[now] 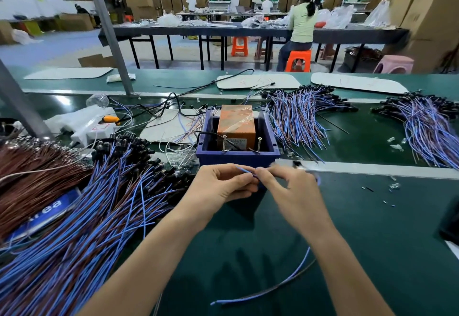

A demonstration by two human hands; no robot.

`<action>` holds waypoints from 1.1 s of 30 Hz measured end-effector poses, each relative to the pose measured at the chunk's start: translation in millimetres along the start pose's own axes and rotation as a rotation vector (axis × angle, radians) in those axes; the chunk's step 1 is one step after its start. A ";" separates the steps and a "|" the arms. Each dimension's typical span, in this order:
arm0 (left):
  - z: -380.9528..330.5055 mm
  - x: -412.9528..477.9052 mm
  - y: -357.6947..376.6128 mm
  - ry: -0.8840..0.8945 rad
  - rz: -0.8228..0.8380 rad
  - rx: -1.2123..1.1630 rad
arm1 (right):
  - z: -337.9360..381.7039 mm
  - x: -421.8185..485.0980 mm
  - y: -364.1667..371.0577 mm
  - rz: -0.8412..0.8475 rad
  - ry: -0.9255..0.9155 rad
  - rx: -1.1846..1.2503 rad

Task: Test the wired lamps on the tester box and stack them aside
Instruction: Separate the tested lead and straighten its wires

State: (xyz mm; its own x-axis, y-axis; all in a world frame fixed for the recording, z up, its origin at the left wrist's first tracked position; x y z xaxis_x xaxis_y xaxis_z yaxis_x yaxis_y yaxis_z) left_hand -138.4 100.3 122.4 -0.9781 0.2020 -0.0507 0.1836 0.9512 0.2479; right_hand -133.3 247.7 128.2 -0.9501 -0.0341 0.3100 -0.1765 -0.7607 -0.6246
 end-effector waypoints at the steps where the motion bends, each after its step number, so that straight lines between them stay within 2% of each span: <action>1: 0.0 0.8 -0.2 0.007 -0.007 0.003 | 3.8 -1.6 2.9 -0.007 -0.012 0.130; 5: 5.5 4.6 0.4 0.019 -0.098 -0.035 | -2.5 -2.6 21.0 -0.047 0.115 0.463; 10: 19.4 16.7 -1.9 -0.053 -0.189 -0.093 | -19.9 1.3 39.7 -0.106 0.311 0.644; 13: 25.6 28.3 -8.4 -0.109 -0.240 -0.088 | -26.4 7.8 48.8 -0.150 0.420 0.645; 18: 27.1 40.7 -20.4 -0.104 -0.343 -0.108 | -31.2 17.5 56.5 -0.222 0.491 0.608; 33: 28.3 44.9 -32.8 -0.072 -0.398 -0.147 | -40.7 23.8 64.1 -0.343 0.482 0.651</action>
State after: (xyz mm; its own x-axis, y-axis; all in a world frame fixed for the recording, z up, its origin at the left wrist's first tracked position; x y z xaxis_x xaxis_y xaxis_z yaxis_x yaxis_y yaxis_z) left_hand -185.5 84.8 84.6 -0.9595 -0.1536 -0.2362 -0.2279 0.9161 0.3300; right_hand -177.7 224.5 66.3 -0.9027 0.4297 -0.0229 -0.4302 -0.9024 0.0256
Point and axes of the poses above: each hand's wrist, its own x-axis towards the middle knuckle, its own y-axis out of the palm, z = x × y, the point moved 3 cm from there along x, towards the middle knuckle, and after that the axes turned 4 degrees about -x, right-handed, at the moved point
